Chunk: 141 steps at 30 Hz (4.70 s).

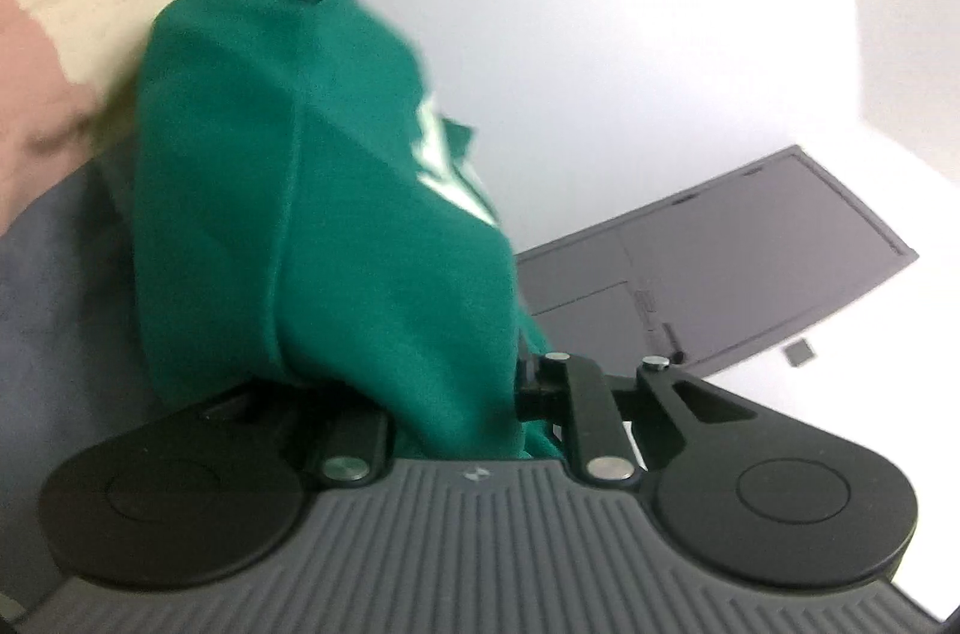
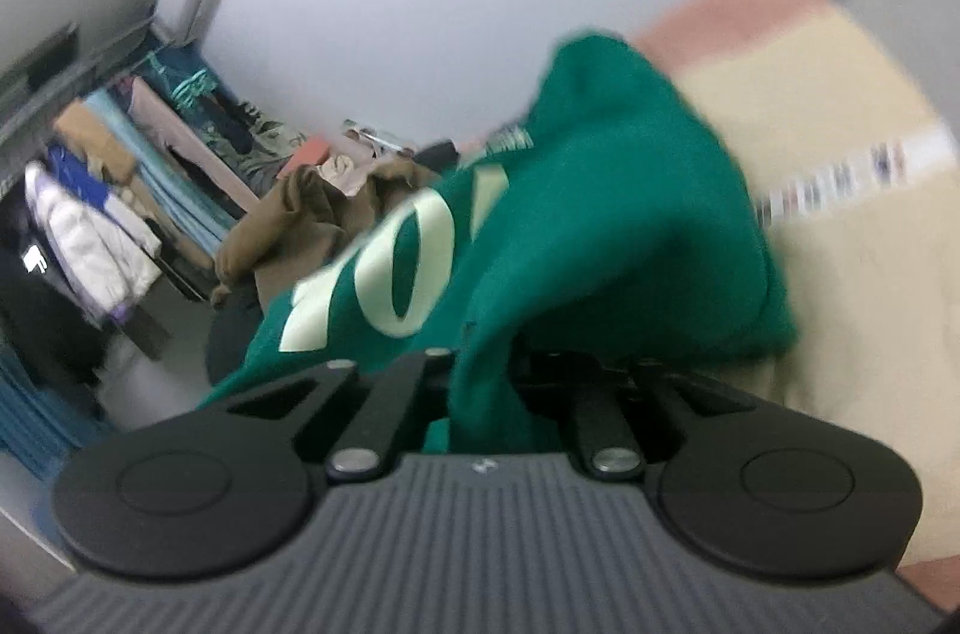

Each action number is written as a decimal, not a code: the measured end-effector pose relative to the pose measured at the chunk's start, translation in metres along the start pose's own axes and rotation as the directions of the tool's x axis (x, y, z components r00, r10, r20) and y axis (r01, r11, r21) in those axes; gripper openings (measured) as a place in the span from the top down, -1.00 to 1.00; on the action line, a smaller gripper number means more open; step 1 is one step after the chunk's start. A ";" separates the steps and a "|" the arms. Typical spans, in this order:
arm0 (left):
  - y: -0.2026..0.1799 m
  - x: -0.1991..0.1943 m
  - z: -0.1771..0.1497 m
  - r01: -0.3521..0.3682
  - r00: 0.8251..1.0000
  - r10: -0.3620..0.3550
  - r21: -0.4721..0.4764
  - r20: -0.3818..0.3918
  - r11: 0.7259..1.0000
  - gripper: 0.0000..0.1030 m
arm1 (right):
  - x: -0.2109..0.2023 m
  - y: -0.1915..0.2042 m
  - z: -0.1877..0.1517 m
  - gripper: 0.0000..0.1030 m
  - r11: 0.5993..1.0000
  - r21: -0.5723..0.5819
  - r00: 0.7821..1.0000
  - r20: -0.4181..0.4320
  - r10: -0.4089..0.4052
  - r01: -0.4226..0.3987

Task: Fold large clothes

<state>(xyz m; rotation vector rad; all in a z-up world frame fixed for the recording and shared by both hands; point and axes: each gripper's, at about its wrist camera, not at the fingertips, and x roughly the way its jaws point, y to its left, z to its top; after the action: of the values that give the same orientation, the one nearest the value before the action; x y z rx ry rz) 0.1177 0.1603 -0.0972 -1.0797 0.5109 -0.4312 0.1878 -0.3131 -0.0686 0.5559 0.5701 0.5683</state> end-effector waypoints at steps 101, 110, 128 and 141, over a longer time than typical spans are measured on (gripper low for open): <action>-0.116 0.128 0.133 -0.397 0.894 0.442 0.586 0.074 0.706 -0.18 | 0.139 0.015 0.131 -0.20 0.895 -0.242 0.926 0.139 -0.350 0.375; -0.150 0.046 0.048 -0.392 0.894 0.439 0.632 0.089 0.669 -0.19 | 0.041 0.091 0.065 -0.20 0.883 -0.295 0.930 0.140 -0.339 0.366; -0.072 0.010 -0.034 -0.433 0.843 0.538 0.607 0.011 0.666 -0.20 | 0.003 0.125 -0.082 -0.44 0.914 -0.332 0.946 -0.141 -0.292 0.233; -0.056 0.026 -0.029 -0.434 0.823 0.567 0.613 -0.027 0.660 -0.20 | 0.031 0.129 -0.114 -0.61 0.898 -0.403 0.921 -0.255 -0.293 0.175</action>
<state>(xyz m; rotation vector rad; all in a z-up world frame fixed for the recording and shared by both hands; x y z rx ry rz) 0.1171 0.1021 -0.0617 -0.2524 0.7857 -0.1792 0.0942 -0.1654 -0.0799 0.0276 0.7934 0.5167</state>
